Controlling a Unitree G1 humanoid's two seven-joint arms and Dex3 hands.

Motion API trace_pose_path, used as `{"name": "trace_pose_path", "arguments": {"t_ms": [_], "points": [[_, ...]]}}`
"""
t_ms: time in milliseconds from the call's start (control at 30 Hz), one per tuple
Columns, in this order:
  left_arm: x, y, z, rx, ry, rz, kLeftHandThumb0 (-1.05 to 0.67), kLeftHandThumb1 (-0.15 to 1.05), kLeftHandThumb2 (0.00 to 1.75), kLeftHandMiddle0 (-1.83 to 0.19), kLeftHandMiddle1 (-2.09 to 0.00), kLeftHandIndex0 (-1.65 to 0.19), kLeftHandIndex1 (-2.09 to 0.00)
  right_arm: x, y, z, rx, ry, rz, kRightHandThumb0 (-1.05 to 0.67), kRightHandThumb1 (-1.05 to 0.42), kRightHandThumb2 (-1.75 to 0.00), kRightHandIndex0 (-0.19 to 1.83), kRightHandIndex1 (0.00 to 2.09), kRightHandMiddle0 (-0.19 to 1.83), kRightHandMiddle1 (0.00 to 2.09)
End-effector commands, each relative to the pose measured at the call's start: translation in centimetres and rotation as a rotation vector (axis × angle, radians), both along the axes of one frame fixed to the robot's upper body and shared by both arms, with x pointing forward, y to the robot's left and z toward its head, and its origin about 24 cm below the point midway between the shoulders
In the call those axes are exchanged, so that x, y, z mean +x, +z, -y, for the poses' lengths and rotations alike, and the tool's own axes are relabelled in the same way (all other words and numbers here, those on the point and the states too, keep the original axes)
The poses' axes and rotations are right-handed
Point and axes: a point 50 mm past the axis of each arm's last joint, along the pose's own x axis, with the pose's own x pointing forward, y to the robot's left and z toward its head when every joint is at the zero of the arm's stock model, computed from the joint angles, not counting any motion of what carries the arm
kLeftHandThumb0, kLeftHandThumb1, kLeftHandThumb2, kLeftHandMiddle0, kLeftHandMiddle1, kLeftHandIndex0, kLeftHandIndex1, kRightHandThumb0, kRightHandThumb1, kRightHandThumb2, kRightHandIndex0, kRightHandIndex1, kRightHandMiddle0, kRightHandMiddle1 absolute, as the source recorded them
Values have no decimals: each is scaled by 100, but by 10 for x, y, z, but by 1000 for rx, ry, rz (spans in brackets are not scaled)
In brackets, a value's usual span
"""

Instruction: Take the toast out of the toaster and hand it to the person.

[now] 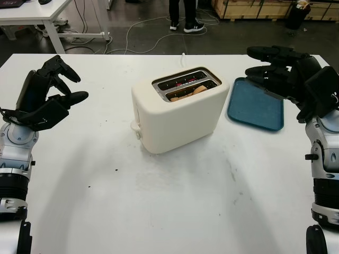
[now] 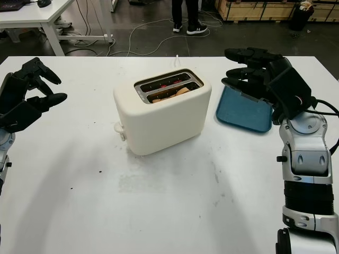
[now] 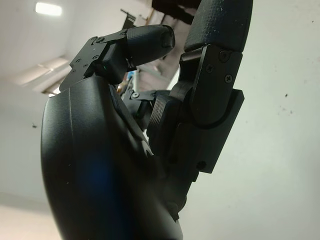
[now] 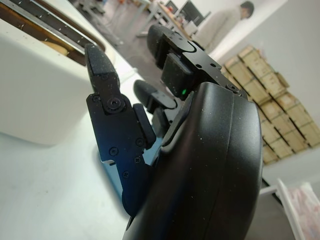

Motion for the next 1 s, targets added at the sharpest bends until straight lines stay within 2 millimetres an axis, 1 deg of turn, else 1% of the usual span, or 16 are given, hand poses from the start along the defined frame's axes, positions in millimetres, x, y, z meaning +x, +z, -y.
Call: {"name": "trace_pose_path", "arguments": {"t_ms": [0, 300, 500, 733, 967], "points": [[1, 1, 2, 1, -7, -2, -105, 92, 21, -58, -166, -40, -162, -1, 4, 0, -7, 4, 17, -39, -80, 0, 49, 67, 73, 0], [1, 2, 2, 1, -7, 5, -105, 92, 21, -59, -165, -41, -161, -1, 5, -1, -6, 11, 23, -38, -80, 0, 49, 67, 73, 0], [2, 3, 3, -1, -11, 5, -105, 92, 23, -57, -164, -40, -160, 0, 5, 0, -9, 7, 22, -41, -80, 0, 49, 68, 73, 1], [3, 6, 4, 10, -10, 15, -105, 92, 24, -55, -164, -39, -160, 0, 7, -1, -7, 13, 26, -35, -80, 0, 50, 68, 73, 0], [4, 5, 4, 6, -7, 14, -105, 92, 24, -55, -164, -39, -160, 0, 7, -1, -15, 13, 32, -37, -80, 0, 50, 69, 74, 1]]}}
